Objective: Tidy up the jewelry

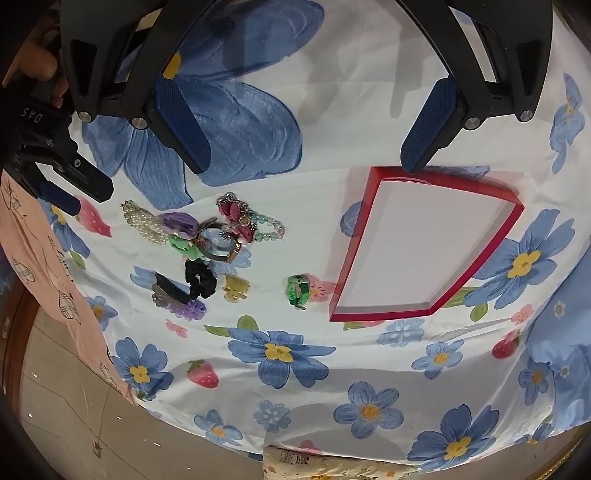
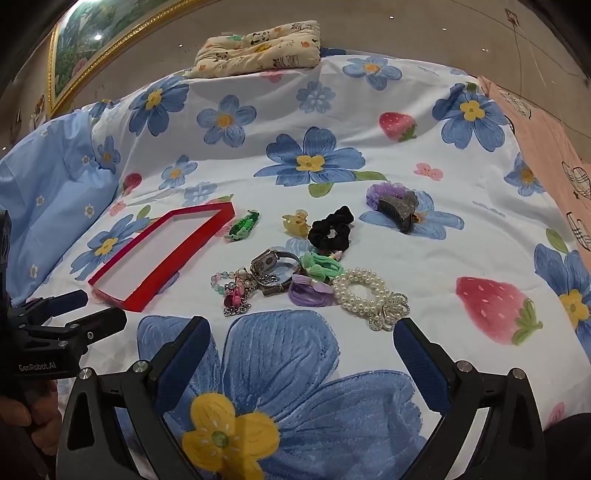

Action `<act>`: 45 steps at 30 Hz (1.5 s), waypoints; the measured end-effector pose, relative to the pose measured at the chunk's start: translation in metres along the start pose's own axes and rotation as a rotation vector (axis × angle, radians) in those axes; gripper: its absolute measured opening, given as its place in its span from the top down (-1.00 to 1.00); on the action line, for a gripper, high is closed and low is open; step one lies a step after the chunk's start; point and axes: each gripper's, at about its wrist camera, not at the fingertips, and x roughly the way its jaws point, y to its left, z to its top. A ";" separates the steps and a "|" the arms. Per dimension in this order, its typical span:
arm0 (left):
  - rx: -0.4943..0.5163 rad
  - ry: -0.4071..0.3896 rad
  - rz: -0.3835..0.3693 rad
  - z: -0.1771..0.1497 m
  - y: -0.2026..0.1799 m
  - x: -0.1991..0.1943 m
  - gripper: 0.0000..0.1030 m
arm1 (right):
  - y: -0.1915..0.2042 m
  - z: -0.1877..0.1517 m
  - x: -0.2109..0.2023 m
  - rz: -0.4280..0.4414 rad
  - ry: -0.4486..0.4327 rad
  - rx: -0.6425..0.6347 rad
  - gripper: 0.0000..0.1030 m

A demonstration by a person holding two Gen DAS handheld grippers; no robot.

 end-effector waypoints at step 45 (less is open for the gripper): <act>0.016 -0.041 0.032 0.002 -0.005 -0.009 -1.00 | -0.005 0.000 -0.001 0.000 0.002 0.010 -0.95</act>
